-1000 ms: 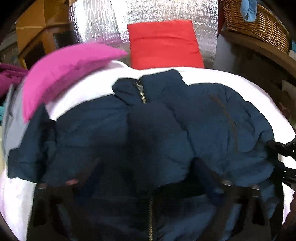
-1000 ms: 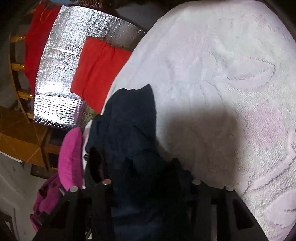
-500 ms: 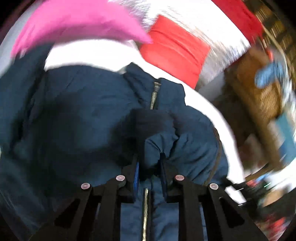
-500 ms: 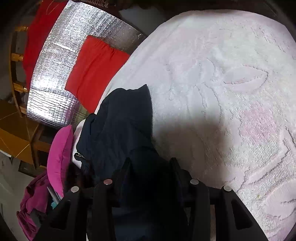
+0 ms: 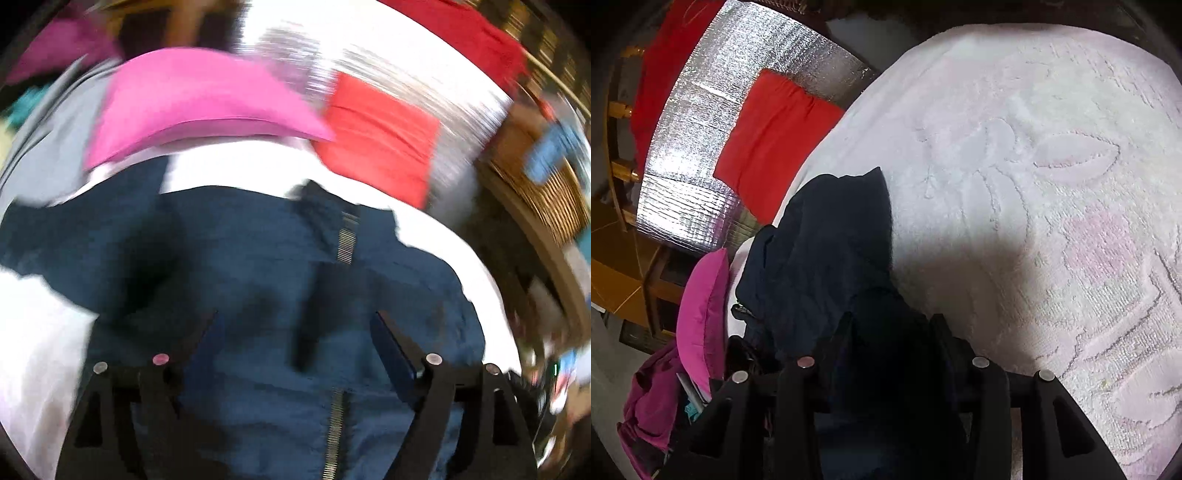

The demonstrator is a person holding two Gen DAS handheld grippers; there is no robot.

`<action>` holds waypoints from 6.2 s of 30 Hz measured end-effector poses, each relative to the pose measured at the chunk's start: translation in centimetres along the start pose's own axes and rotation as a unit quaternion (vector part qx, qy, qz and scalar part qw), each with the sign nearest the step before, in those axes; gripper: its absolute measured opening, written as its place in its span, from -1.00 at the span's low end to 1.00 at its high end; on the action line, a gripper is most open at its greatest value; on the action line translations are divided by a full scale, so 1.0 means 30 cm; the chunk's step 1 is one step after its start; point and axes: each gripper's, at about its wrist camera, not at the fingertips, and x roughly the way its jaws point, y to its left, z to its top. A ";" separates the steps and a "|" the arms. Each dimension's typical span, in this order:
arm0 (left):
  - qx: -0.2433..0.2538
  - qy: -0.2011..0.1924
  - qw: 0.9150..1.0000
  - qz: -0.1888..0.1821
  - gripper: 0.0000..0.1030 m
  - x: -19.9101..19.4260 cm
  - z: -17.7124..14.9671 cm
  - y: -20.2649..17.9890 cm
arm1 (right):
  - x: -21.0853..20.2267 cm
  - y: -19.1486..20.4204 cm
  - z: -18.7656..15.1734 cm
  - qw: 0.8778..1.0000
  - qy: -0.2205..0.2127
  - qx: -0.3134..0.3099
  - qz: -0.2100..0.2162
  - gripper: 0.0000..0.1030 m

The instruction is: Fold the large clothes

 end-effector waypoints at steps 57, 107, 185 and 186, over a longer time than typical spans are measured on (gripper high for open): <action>-0.479 -0.088 0.873 -0.043 0.45 -0.111 -0.133 1.146 | -0.179 0.125 0.024 0.990 -0.110 -0.071 -0.058 0.46; -0.194 0.041 0.977 -0.071 0.51 -0.239 -0.001 0.472 | -0.245 0.172 -0.011 0.990 -0.104 -0.095 0.006 0.46; -0.131 0.073 0.987 0.061 0.31 0.005 0.001 0.539 | -0.036 0.278 -0.123 0.989 0.017 -0.140 0.040 -0.61; -0.133 0.071 0.987 0.062 0.31 0.005 0.002 0.539 | -0.053 0.293 -0.122 0.988 -0.002 -0.152 0.041 -0.63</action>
